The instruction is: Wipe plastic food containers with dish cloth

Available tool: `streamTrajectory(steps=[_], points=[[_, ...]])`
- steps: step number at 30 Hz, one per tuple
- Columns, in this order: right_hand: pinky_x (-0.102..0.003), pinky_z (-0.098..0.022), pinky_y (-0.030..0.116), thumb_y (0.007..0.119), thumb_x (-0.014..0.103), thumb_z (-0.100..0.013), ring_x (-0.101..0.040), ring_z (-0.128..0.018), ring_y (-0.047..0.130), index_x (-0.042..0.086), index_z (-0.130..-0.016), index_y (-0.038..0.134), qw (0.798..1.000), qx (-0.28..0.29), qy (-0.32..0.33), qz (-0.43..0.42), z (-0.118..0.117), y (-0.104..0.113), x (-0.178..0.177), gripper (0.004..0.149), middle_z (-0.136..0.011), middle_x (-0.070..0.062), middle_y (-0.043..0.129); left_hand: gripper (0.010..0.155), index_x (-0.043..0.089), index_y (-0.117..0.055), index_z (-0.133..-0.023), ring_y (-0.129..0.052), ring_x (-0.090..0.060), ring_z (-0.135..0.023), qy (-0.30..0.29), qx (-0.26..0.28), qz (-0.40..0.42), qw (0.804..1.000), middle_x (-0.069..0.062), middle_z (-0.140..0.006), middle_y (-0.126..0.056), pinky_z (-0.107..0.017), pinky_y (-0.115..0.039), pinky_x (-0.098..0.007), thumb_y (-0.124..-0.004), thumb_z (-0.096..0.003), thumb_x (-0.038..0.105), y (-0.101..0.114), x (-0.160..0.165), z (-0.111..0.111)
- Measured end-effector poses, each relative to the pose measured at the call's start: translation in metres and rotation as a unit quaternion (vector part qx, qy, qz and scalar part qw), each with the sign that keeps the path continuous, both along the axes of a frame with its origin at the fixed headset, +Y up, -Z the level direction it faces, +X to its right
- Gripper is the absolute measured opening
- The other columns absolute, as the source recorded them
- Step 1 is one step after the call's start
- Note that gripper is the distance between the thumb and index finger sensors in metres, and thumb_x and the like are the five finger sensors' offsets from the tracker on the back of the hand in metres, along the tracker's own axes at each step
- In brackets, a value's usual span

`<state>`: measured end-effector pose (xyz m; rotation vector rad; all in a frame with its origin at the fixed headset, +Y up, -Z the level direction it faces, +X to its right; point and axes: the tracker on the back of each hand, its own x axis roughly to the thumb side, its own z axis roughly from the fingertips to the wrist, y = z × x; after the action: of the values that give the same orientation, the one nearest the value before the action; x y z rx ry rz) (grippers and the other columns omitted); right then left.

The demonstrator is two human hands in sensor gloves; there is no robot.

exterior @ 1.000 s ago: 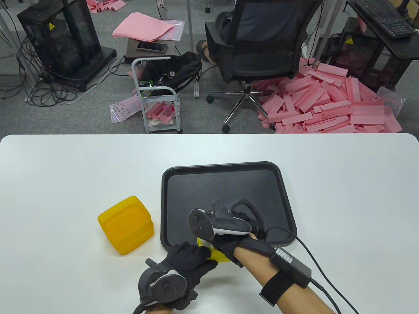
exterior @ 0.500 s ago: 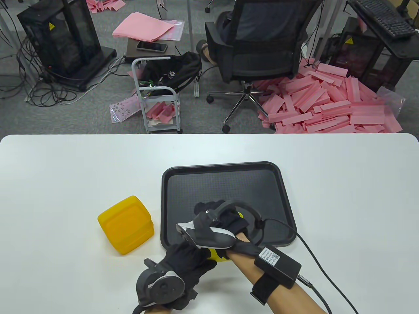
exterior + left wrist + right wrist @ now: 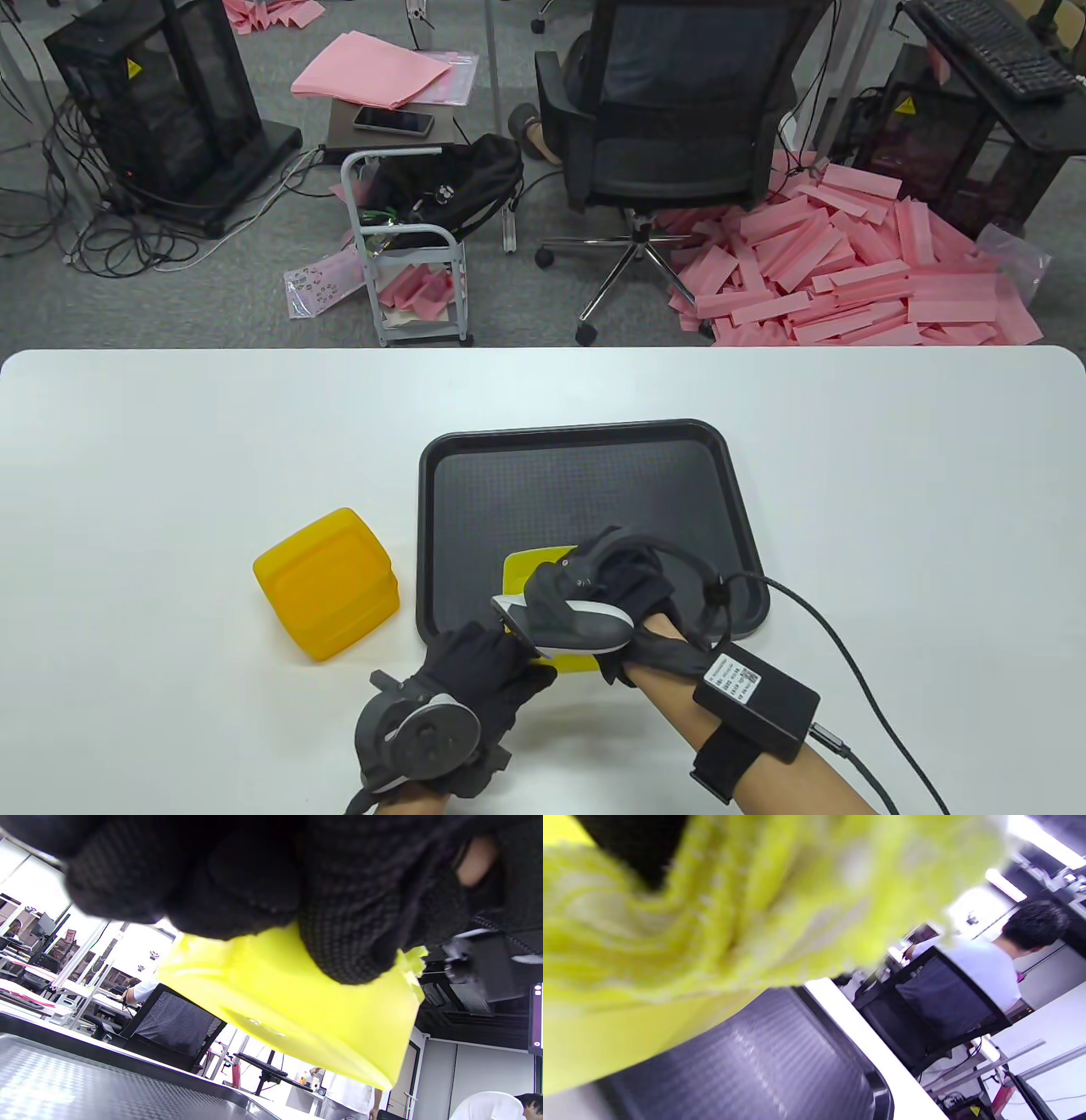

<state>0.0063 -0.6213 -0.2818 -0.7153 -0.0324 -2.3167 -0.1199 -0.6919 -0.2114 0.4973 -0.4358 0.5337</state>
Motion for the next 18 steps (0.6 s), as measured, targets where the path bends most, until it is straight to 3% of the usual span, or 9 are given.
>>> streamTrajectory(steps=[4,10,15,18], points=[[-0.035,-0.031,0.089,0.092,0.04,-0.046,-0.029,-0.06,0.096,0.032,-0.089,0.084,0.998,-0.036,-0.039,0.031,0.004,-0.002,-0.009,0.045,-0.086,0.006,0.092,0.043,0.026,-0.099,-0.065,-0.103,-0.022,-0.031,0.001,0.006,0.003,1.0,0.002,-0.036,-0.103,-0.026,-0.09,-0.041,-0.096,-0.0321,0.053,0.0,0.0,0.001],[-0.03,-0.025,0.09,0.085,0.038,-0.05,-0.026,-0.055,0.098,0.029,-0.093,0.079,0.972,-0.201,-0.126,-0.008,-0.013,-0.003,-0.006,0.045,-0.088,0.004,0.092,0.043,0.025,-0.099,-0.064,-0.103,-0.022,-0.031,-0.002,0.001,0.0,1.0,0.001,-0.035,-0.103,-0.026,-0.09,-0.041,-0.097,-0.0319,0.053,-0.001,0.0,0.001],[-0.028,-0.02,0.089,0.078,0.036,-0.054,-0.027,-0.048,0.098,0.021,-0.098,0.071,0.926,-0.317,-0.193,-0.072,-0.027,-0.005,0.007,0.047,-0.088,-0.001,0.092,0.043,0.025,-0.099,-0.064,-0.103,-0.022,-0.031,-0.012,0.003,-0.001,1.0,0.001,-0.035,-0.103,-0.026,-0.09,-0.041,-0.096,-0.032,0.053,-0.001,0.002,0.002],[-0.026,-0.016,0.088,0.075,0.036,-0.055,-0.027,-0.042,0.098,0.017,-0.098,0.068,0.887,-0.38,-0.239,-0.106,-0.034,-0.011,0.015,0.048,-0.085,-0.003,0.092,0.043,0.025,-0.099,-0.064,-0.103,-0.022,-0.03,-0.023,0.0,-0.002,1.0,0.002,-0.035,-0.104,-0.026,-0.09,-0.041,-0.096,-0.0319,0.053,-0.002,0.005,0.004]])
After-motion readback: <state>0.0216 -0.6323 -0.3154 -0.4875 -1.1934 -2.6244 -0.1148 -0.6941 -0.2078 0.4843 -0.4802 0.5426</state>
